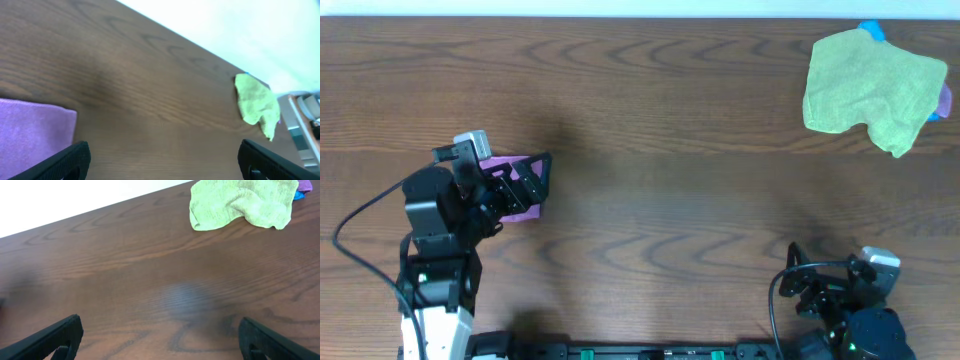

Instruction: Fold the cloth

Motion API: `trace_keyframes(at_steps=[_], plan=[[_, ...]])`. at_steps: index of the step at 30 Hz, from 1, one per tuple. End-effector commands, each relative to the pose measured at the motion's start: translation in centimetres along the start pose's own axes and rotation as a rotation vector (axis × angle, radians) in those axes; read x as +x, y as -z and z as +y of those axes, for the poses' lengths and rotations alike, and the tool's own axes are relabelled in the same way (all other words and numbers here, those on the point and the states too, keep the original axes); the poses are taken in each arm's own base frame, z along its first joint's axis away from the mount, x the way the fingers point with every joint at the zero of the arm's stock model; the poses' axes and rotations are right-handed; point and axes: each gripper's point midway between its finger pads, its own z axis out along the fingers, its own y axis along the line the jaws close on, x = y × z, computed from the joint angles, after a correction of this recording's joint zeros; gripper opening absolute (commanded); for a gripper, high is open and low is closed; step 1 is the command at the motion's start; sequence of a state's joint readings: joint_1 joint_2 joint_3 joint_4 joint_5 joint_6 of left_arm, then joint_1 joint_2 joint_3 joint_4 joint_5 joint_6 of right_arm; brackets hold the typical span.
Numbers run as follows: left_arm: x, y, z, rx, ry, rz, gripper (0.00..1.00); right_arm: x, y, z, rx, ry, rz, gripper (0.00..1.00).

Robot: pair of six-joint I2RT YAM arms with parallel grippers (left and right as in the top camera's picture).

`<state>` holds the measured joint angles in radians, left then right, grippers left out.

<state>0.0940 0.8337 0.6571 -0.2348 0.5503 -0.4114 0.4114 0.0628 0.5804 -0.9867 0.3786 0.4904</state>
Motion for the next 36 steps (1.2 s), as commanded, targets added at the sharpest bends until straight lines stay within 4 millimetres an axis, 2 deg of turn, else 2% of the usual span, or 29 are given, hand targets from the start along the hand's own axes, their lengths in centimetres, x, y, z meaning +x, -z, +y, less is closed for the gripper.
trace_keyframes(at_steps=[1,5,9,12,16,21,24,26,30,32,36], plan=[[-0.8,0.9,-1.4,0.035,0.046,-0.025,0.95,0.0,0.0,-0.4,0.018,-0.017,-0.008,0.99],[-0.5,0.9,-2.0,0.069,0.008,-0.007,0.97,0.0,0.0,-0.4,0.018,-0.017,-0.009,0.99],[-0.5,1.0,-3.1,0.125,-0.161,-0.009,0.95,0.0,0.0,-0.4,0.018,-0.017,-0.008,0.99],[-0.9,1.2,-3.3,0.13,-0.218,-0.028,0.95,0.0,0.0,-0.4,0.018,-0.017,-0.008,0.99],[-2.0,2.3,-2.8,0.059,-0.251,-0.108,0.95,0.0,0.0,-0.4,0.018,-0.017,-0.008,0.99],[-2.3,5.2,-1.5,-0.077,-0.392,-0.234,0.95,0.0,0.0,-0.4,0.018,-0.017,-0.008,0.99],[-1.3,7.1,0.2,-0.175,-0.46,-0.311,0.95,0.0,0.0,-0.4,0.018,-0.017,-0.008,0.99],[-0.4,7.6,1.1,-0.209,-0.498,-0.337,0.96,0.0,0.0,-0.4,0.018,-0.017,-0.008,0.99],[2.1,7.5,3.0,-0.235,-0.499,-0.335,0.95,0.0,0.0,-0.4,0.018,-0.017,-0.008,0.99],[4.3,7.3,4.3,-0.248,-0.493,-0.295,0.96,0.0,0.0,-0.4,0.018,-0.017,-0.008,0.99],[6.7,7.2,5.9,-0.287,-0.507,-0.225,0.95,0.0,0.0,-0.4,0.018,-0.017,-0.008,0.99]])
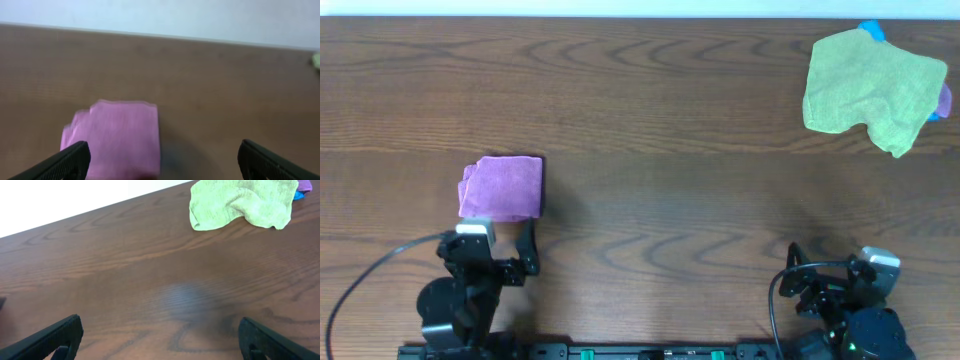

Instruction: Fold the cloth

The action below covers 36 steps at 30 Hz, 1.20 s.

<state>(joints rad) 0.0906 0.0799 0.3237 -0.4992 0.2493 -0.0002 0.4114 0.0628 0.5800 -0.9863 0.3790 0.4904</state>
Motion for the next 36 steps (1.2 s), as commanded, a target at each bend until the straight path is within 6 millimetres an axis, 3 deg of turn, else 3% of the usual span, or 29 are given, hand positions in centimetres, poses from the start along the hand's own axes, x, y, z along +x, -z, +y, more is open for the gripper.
trace_keyframes(at_steps=[1,11,27,36], plan=[[1.2,0.5,0.8,-0.049,-0.049,0.022,0.96,0.0,0.0,-0.4,0.018,-0.017,-0.008,0.99],[4.9,1.4,3.6,-0.21,-0.059,0.172,0.96,0.0,0.0,-0.4,0.018,-0.017,-0.008,0.99],[10.7,2.4,2.4,-0.107,-0.18,0.413,0.95,0.0,0.0,-0.4,0.018,-0.017,-0.008,0.99],[11.1,1.9,1.9,-0.072,-0.204,0.408,0.95,0.0,0.0,-0.4,0.018,-0.017,-0.008,0.99]])
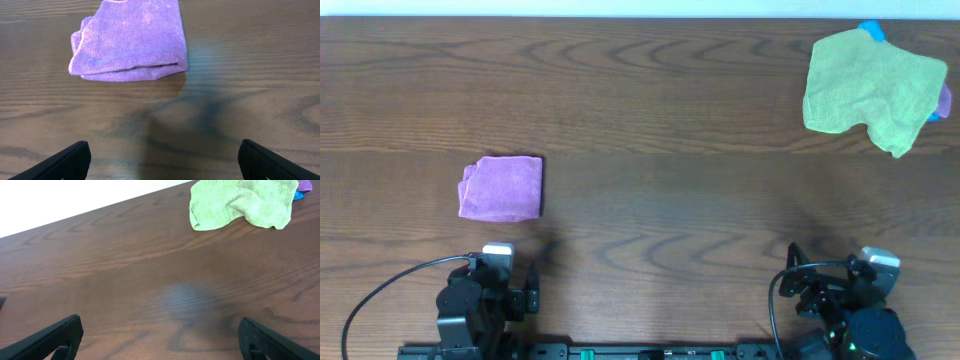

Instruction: Fold the cloth

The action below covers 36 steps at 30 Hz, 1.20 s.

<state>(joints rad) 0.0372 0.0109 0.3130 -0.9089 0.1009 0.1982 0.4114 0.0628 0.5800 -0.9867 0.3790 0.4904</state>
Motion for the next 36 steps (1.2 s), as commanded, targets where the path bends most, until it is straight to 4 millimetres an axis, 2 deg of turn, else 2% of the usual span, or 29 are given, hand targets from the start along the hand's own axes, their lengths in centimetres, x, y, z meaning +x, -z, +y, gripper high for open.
trace_keyframes(at_steps=[1,4,6,8,19,36], plan=[[1.7,-1.0,-0.2,0.009,-0.029,0.05,0.95,0.0,0.0,-0.4,0.018,-0.017,-0.008,0.99],[1.9,-1.6,0.3,-0.02,-0.029,0.05,0.95,-0.1,0.0,-0.3,0.017,-0.017,-0.009,0.99],[2.7,-2.5,0.3,-0.021,-0.024,0.066,0.95,0.0,0.0,-0.4,0.018,-0.017,-0.008,0.99],[2.3,-3.0,0.3,-0.024,-0.021,0.039,0.96,0.0,0.0,-0.4,0.018,-0.017,-0.008,0.99],[2.4,-2.9,2.0,-0.125,0.086,0.038,0.95,0.0,0.0,-0.4,0.018,-0.017,-0.008,0.99],[2.4,-2.9,2.0,-0.124,0.086,0.039,0.96,0.0,0.0,-0.4,0.018,-0.017,-0.008,0.99]])
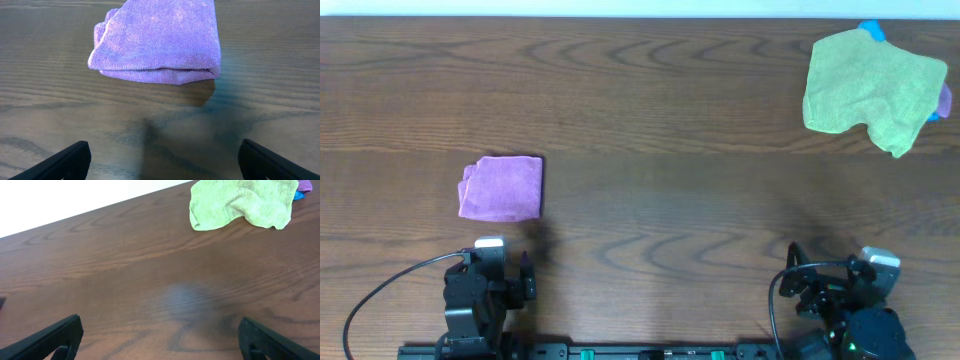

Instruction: Fold the cloth

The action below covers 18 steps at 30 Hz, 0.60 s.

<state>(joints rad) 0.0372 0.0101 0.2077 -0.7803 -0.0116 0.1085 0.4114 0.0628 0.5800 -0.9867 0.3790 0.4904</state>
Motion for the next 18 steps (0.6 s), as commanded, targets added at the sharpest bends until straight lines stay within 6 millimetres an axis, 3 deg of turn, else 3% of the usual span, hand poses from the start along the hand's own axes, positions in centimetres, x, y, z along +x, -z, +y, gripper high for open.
trace_keyframes(at_steps=[1,8,12,18], plan=[[1.7,-0.6,0.1,-0.013,-0.007,0.052,0.95,0.0,0.0,-0.4,0.018,-0.017,-0.008,0.99],[1.7,-0.6,0.1,-0.013,-0.007,0.052,0.95,-0.1,0.0,-0.5,0.024,-0.007,-0.01,0.99],[1.7,-0.6,0.1,-0.013,-0.007,0.052,0.95,0.3,-0.6,-1.8,0.098,0.004,-0.015,0.99],[1.7,-0.6,0.1,-0.013,-0.007,0.052,0.95,3.0,-3.7,-0.3,-0.005,0.336,0.048,0.99]])
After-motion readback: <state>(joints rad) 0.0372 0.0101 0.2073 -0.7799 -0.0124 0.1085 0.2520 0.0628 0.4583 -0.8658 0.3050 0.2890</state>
